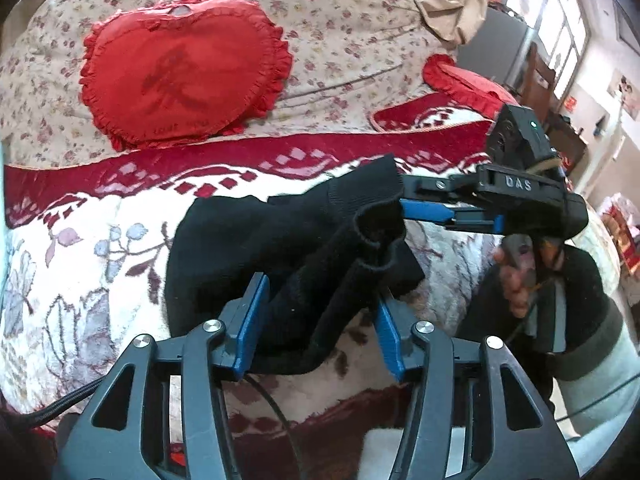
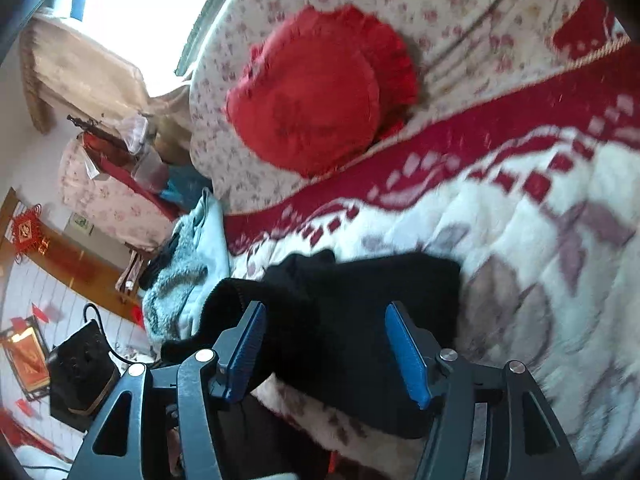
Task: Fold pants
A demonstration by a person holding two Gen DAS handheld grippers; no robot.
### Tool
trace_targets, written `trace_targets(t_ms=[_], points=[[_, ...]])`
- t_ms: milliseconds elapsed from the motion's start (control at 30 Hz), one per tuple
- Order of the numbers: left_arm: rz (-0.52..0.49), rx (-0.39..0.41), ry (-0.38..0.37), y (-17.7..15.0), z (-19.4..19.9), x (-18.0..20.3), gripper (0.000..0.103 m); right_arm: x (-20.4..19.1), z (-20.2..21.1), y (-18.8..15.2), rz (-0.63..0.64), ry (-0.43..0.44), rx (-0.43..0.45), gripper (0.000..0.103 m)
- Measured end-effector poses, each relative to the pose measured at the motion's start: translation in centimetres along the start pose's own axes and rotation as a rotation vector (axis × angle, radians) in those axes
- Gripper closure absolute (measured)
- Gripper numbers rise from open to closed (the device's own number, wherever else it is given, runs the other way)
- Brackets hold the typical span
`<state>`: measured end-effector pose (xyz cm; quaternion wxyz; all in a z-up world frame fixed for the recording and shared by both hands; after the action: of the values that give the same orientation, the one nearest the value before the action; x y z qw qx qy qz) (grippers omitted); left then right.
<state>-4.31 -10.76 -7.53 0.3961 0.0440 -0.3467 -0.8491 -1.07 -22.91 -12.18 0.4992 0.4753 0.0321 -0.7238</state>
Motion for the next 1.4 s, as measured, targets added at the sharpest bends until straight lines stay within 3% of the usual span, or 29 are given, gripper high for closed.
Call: trace_targets(t_ms=[67, 133, 267, 333, 433, 600, 767, 800, 833, 900, 1000, 1200, 1333, 1400], points=[[-0.004, -0.025, -0.016, -0.4, -0.6, 0.4, 0.053, -0.2, -0.1, -0.2, -0.024, 0.026, 0.011, 0.043], [0.019, -0.028, -0.035, -0.4, -0.3, 0.7, 0.053, -0.2, 0.0, -0.5, -0.059, 0.047, 0.017, 0.034], [0.01, 0.033, -0.124, 0.3, 2.2, 1.7, 0.05, 0.4, 1.9, -0.6, -0.095, 0.054, 0.055, 0.031], [0.0, 0.051, -0.089, 0.6, 2.5, 1.2, 0.038, 0.7, 2.6, -0.7, -0.122, 0.092, 0.078, 0.03], [0.02, 0.032, -0.056, 0.3, 1.8, 0.0, 0.038, 0.7, 1.7, -1.5, -0.126, 0.103, 0.041, 0.03], [0.091, -0.007, 0.014, -0.9, -0.1, -2.9, 0.038, 0.7, -0.4, -3.5, -0.032, -0.003, -0.031, 0.03], [0.174, -0.048, 0.046, -2.1, -2.0, -5.2, 0.038, 0.1, -3.5, -5.1, 0.061, -0.033, -0.089, 0.029], [0.188, -0.05, 0.042, -2.2, -2.1, -5.4, 0.038, -0.6, -4.2, -5.5, 0.107, -0.036, -0.1, 0.032], [0.201, -0.055, 0.04, -2.4, -2.3, -5.5, 0.038, -1.0, -4.8, -5.9, 0.137, -0.043, -0.113, 0.048], [0.204, -0.061, 0.046, -2.3, -2.4, -5.5, 0.038, -1.4, -5.9, -6.3, 0.224, -0.123, -0.129, 0.07], [0.198, -0.033, 0.057, -1.2, -1.8, -5.2, 0.038, -2.5, -5.4, -4.9, 0.285, -0.12, -0.092, 0.087], [0.2, 0.034, 0.06, 1.7, -1.2, -4.8, 0.038, -3.1, -2.3, -1.2, 0.397, -0.211, -0.037, 0.092], [0.208, 0.006, 0.08, 1.9, -3.4, -4.6, 0.038, 0.6, -2.5, -0.2, 0.43, -0.401, -0.059, 0.092], [0.197, -0.023, 0.13, 1.3, -4.8, -4.8, 0.038, 2.9, -2.9, -0.1, 0.377, -0.398, -0.092, 0.092]])
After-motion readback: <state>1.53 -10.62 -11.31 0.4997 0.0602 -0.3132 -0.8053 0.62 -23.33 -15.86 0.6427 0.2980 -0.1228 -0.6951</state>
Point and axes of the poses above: each gripper's, at about its wrist camera, not at the fingertips, and z roughly against the way its jaws point, x to its right, y to its top, the point moved 9 cm from there along -z, roughly the way its jaws point, and after that the axes turned 1 degree about -z, right-handed, at the moved point
